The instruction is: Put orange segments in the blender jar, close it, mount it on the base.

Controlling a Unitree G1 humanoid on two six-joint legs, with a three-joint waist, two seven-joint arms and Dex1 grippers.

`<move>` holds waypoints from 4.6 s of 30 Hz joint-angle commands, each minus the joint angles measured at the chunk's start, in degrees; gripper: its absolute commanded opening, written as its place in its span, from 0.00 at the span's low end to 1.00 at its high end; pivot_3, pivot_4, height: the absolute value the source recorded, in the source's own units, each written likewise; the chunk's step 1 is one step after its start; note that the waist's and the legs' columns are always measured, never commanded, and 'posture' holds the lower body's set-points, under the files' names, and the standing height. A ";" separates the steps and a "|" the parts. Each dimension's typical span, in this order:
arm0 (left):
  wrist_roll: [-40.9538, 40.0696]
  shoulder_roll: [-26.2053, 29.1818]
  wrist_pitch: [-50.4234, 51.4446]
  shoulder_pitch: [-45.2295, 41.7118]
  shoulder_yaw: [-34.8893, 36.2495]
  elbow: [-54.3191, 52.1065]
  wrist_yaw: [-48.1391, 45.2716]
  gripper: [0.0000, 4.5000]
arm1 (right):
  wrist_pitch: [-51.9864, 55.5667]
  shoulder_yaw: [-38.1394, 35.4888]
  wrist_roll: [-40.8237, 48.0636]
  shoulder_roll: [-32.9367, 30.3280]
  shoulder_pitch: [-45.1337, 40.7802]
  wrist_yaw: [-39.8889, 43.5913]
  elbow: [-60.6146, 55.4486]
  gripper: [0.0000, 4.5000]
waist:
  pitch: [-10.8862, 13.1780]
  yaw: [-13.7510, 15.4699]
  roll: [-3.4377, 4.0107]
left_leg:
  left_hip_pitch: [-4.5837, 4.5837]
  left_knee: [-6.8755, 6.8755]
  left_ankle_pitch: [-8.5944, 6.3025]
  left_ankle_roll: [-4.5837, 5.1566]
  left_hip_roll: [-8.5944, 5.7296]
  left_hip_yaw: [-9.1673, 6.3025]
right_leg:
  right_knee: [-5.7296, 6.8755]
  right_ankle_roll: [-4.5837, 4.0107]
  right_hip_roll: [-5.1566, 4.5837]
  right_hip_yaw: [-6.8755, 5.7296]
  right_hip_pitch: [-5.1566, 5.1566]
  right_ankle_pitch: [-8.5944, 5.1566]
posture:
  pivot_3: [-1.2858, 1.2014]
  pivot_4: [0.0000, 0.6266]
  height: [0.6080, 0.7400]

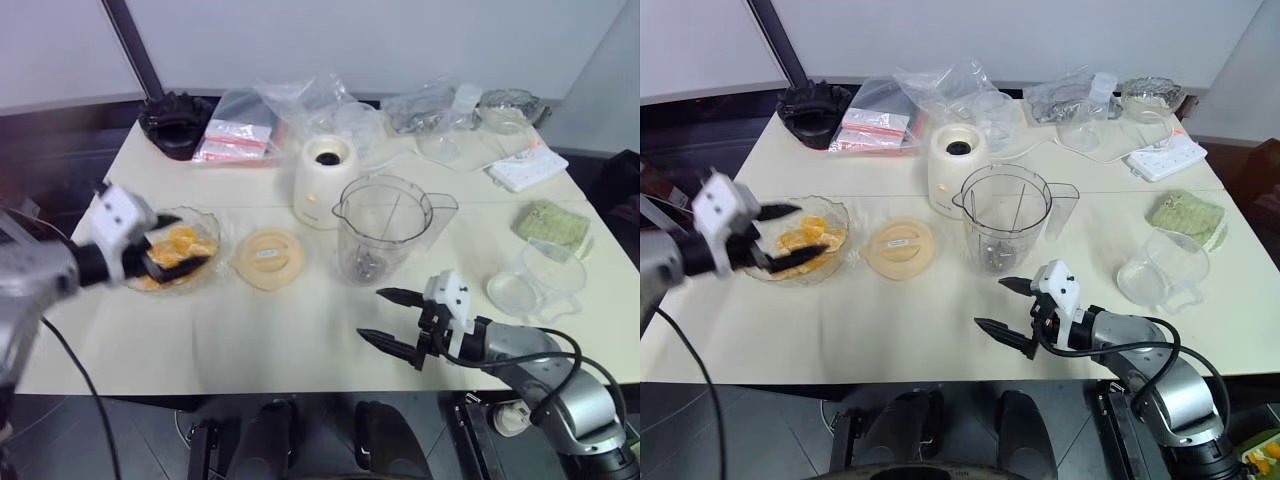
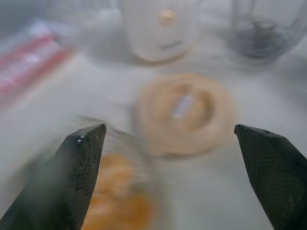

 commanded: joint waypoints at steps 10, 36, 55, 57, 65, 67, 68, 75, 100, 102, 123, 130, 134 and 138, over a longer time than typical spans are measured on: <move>36.31 -4.66 -51.28 -32.78 -26.59 59.14 -9.96 0.99 | 5.94 0.66 3.67 4.20 -2.23 -9.18 -7.30 1.00 | 0.14 0.00 -0.78 | -0.26 0.14 0.01 0.03 -0.03 0.43 | 0.04 0.25 -0.02 0.01 -0.14 0.09 | 0.52 0.24 1.00; 55.50 -19.84 -47.28 -45.01 -37.39 79.03 -1.54 0.99 | 8.06 -1.87 4.65 2.68 1.69 -14.82 -13.13 1.00 | 0.26 0.13 -1.25 | -0.29 0.96 0.01 0.03 0.04 0.07 | 0.84 0.38 -0.03 -0.01 -0.11 0.15 | 0.52 0.24 1.00; 54.05 -25.89 -36.66 -44.96 -33.27 82.01 0.55 0.99 | 11.14 -2.37 8.49 2.58 0.00 -19.97 -16.60 1.00 | 0.25 0.09 -1.24 | -0.32 1.00 0.02 0.04 0.00 -0.02 | 0.93 0.40 -0.03 -0.08 -0.12 0.17 | 0.52 0.24 1.00; 54.68 -25.92 -36.17 -44.66 -33.69 82.17 1.37 0.99 | 11.50 -2.76 9.08 2.45 -0.31 -20.50 -17.02 1.00 | 0.24 0.08 -1.23 | -0.30 1.00 0.02 0.04 0.00 -0.01 | 0.94 0.40 -0.03 -0.08 -0.11 0.17 | 0.52 0.24 1.00; 60.04 -24.33 -37.29 -44.48 -38.51 82.55 4.79 0.99 | 11.33 -3.61 9.97 2.15 1.05 -21.98 -17.74 1.00 | 0.22 -0.17 -1.20 | 0.15 0.98 0.01 0.03 0.07 -0.02 | 0.96 0.46 0.00 -0.08 0.27 0.10 | 0.52 0.24 1.00; 60.44 -23.97 -37.24 -44.67 -38.96 82.67 4.97 0.99 | 10.94 -3.41 9.59 2.20 1.78 -22.30 -17.85 1.00 | 0.22 -0.35 -1.19 | 0.44 0.92 0.00 0.02 0.15 -0.02 | 0.90 0.34 0.03 -0.08 0.54 -0.07 | 0.52 0.24 1.00; 60.77 -23.78 -37.16 -44.70 -39.31 82.73 5.16 0.99 | 10.82 -3.31 9.46 2.25 1.98 -22.48 -17.87 1.00 | 0.22 -0.40 -1.19 | 0.47 0.91 0.00 0.01 0.23 -0.02 | 0.87 0.33 0.03 -0.08 0.58 -0.08 | 0.52 0.24 1.00; 60.25 -23.05 -34.79 -44.44 -39.26 83.11 2.89 0.99 | 10.48 -3.01 9.10 2.29 2.04 -23.28 -17.79 1.00 | 0.22 -0.48 -1.19 | 0.46 0.85 -0.01 0.00 0.61 0.01 | 0.79 0.16 0.21 -0.13 0.53 0.00 | 0.52 0.24 1.00; 55.86 -24.62 -33.92 -44.72 -33.56 82.77 2.03 0.99 | 9.22 -2.30 7.20 2.27 3.13 -22.52 -16.89 1.00 | 0.23 0.12 -1.21 | -0.31 0.98 0.01 0.02 0.72 0.32 | 0.78 -0.17 0.43 -0.14 -0.17 0.26 | 0.52 0.24 1.00; 55.46 -24.94 -33.22 -44.69 -32.78 82.83 1.68 0.99 | 9.29 -2.25 7.13 2.25 3.11 -22.64 -16.96 1.00 | 0.23 0.09 -1.20 | -0.29 0.99 0.01 0.02 0.73 0.37 | 0.79 -0.17 0.43 -0.13 -0.17 0.26 | 0.52 0.24 1.00; 58.29 -23.52 -33.61 -45.39 -35.27 82.51 1.09 0.17 | 8.76 -1.72 6.53 2.49 3.51 -23.27 -16.76 1.00 | 0.23 0.01 -1.21 | -0.27 1.00 0.01 0.03 0.77 0.47 | 0.79 -0.12 0.45 -0.10 -0.17 0.29 | 0.52 0.24 1.00; 54.41 -19.74 -38.05 -52.46 -31.92 80.64 -6.56 0.17 | 7.75 -0.70 5.42 2.93 3.30 -22.46 -15.15 1.00 | 0.40 0.05 -1.50 | -0.45 1.00 0.01 0.03 0.82 0.63 | 0.79 -0.11 0.52 -0.12 -0.33 0.31 | 0.52 0.24 1.00; 51.06 -17.41 -39.40 -53.55 -29.18 80.00 -11.94 0.17 | 6.89 -0.05 4.65 3.06 3.57 -21.76 -14.34 1.00 | 0.39 0.03 -1.47 | -0.46 0.99 0.00 0.03 0.82 0.84 | 0.74 -0.14 0.45 -0.06 -0.35 0.29 | 0.52 0.24 1.00; 47.51 -14.99 -39.37 -52.53 -26.28 79.25 -16.90 0.17 | 6.15 -0.12 4.08 2.97 3.77 -20.90 -13.54 1.00 | 0.40 -0.04 -1.50 | -0.47 1.00 0.00 0.03 0.82 0.90 | 0.71 -0.15 0.44 0.00 -0.35 0.28 | 0.52 0.24 1.00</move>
